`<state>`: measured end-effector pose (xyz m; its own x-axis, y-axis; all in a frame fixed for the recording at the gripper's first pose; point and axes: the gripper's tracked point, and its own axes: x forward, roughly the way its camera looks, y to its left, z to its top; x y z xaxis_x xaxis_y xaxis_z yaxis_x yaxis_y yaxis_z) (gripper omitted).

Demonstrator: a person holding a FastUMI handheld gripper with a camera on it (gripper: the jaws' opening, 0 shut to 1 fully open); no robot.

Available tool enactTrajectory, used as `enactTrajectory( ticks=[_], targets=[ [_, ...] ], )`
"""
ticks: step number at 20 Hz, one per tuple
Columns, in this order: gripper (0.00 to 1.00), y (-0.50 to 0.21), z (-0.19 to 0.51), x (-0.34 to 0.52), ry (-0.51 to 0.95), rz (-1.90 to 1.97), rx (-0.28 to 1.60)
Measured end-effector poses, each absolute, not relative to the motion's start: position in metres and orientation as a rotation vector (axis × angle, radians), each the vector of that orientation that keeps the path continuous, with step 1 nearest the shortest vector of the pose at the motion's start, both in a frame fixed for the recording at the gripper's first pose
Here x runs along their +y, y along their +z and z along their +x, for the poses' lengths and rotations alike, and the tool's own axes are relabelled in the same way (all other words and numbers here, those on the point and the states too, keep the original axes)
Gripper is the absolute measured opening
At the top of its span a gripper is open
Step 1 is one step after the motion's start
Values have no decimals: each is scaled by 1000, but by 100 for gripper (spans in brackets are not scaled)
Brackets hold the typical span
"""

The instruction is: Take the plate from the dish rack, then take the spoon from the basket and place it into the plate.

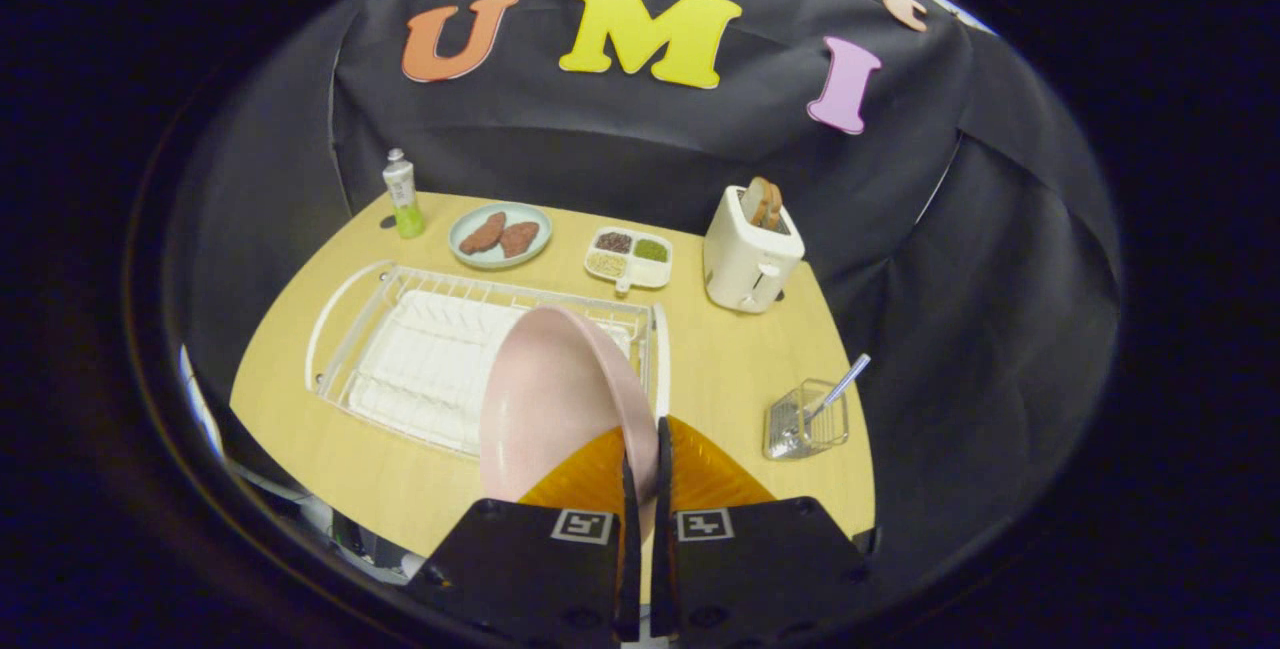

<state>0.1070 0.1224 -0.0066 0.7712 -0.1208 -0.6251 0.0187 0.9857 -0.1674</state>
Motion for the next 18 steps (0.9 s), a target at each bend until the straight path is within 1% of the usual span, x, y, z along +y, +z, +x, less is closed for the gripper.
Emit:
enactTrajectory(
  ticks=[3,7,11,14,18],
  targets=[
    [10,-34,76,128,0,-62,684],
    [10,-81,48,131,40,-58,679],
    [10,-125,42,131,62,-26,723],
    [10,-150,44,122,45,-49,752],
    [10,-171,45,117,94,26,776]
  ],
)
